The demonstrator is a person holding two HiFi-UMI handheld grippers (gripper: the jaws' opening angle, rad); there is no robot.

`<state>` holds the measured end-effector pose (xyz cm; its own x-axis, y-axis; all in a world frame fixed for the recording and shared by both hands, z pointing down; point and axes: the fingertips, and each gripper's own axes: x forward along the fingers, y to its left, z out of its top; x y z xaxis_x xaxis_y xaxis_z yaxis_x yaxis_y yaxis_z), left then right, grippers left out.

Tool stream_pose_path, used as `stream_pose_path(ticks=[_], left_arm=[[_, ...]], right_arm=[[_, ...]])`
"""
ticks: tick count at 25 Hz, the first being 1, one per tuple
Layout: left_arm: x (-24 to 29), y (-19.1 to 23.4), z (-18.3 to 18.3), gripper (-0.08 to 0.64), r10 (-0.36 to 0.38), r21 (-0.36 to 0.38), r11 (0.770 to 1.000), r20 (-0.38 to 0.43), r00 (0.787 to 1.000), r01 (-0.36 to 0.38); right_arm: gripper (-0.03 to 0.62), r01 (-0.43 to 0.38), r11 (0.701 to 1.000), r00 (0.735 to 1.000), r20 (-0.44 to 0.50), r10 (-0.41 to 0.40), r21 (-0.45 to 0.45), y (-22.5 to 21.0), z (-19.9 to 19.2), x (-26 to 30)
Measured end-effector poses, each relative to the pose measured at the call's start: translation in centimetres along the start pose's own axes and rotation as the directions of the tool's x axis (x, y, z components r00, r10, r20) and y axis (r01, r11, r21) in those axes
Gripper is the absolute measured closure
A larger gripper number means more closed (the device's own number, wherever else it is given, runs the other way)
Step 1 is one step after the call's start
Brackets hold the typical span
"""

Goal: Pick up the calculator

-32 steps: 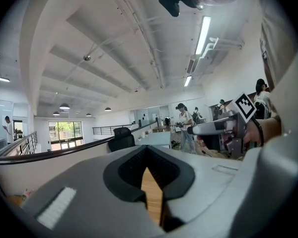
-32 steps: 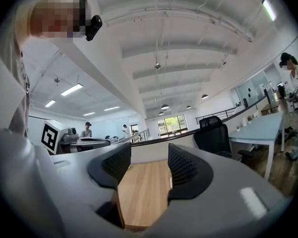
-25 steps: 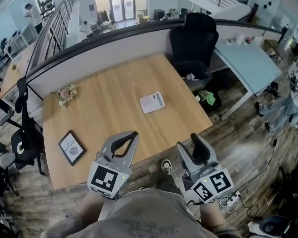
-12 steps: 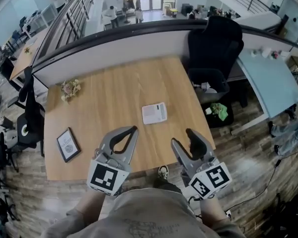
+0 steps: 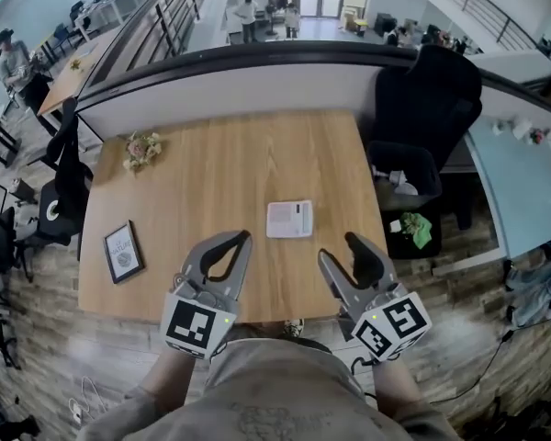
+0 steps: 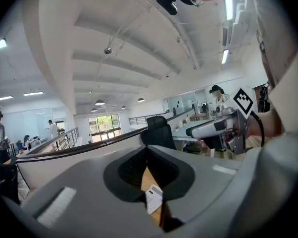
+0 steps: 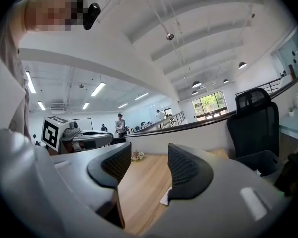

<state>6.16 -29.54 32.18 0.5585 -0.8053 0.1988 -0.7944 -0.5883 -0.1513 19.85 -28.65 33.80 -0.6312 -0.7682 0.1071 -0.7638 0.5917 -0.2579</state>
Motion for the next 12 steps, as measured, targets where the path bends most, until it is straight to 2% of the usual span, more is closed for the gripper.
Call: stream_pose_path(ticks=[12], left_arm=[[0.4,0.6,-1.0,0.558,0.027,-0.019,0.999,-0.020,0.999,-0.028]], right_arm=[[0.376,0.009,0.997,1.000,-0.021,-0.007,0.076,-1.9,-1.3,0.9]])
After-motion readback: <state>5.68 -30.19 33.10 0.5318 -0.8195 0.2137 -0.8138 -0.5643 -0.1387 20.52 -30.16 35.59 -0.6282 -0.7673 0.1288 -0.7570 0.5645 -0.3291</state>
